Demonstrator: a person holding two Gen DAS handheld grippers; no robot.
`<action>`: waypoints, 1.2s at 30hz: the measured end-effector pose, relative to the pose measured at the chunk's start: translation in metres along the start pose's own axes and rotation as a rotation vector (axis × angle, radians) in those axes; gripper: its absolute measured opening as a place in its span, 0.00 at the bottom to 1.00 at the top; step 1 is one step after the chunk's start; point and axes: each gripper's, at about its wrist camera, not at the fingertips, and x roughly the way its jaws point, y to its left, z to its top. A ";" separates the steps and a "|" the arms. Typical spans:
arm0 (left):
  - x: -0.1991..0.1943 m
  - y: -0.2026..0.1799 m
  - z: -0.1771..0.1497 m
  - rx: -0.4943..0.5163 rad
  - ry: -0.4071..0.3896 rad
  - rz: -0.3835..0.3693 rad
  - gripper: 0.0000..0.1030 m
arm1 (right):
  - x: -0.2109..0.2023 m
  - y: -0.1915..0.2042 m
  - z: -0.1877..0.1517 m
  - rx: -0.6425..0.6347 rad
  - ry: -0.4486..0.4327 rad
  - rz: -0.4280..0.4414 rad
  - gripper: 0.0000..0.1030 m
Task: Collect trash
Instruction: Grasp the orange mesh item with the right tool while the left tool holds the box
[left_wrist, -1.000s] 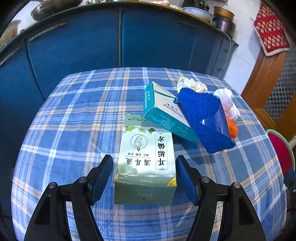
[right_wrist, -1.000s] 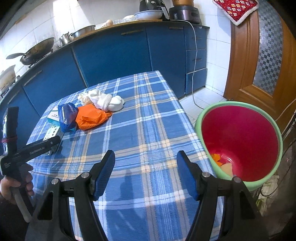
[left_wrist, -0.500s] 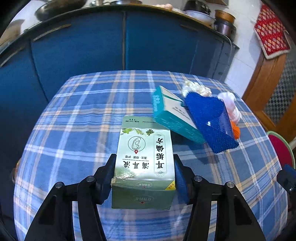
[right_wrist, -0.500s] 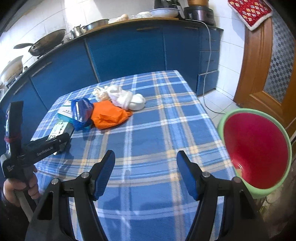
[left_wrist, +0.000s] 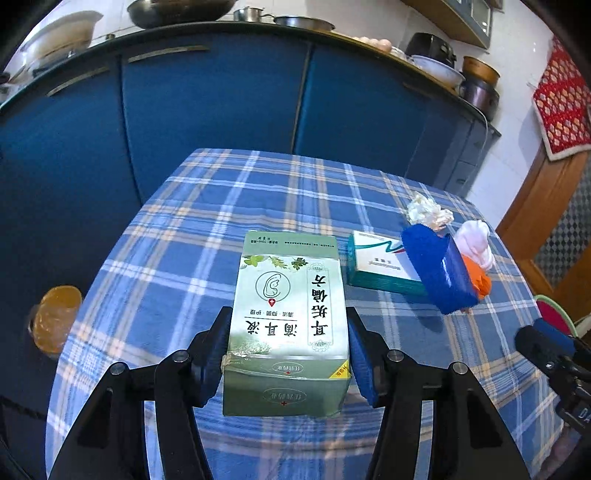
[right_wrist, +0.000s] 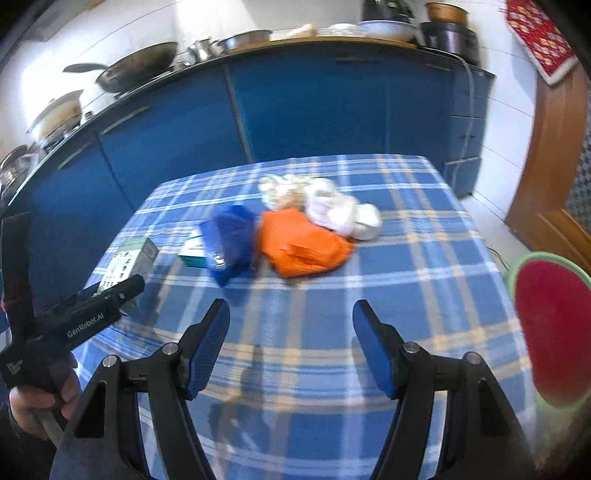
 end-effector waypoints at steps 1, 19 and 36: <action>-0.001 0.002 0.000 -0.004 -0.002 0.000 0.58 | 0.003 0.004 0.001 -0.004 0.005 0.017 0.68; -0.003 0.019 -0.001 -0.037 -0.014 -0.012 0.58 | 0.050 -0.013 0.027 0.025 0.042 -0.053 0.68; 0.005 0.013 -0.002 -0.021 0.004 0.004 0.58 | 0.086 -0.012 0.032 -0.024 0.102 -0.010 0.26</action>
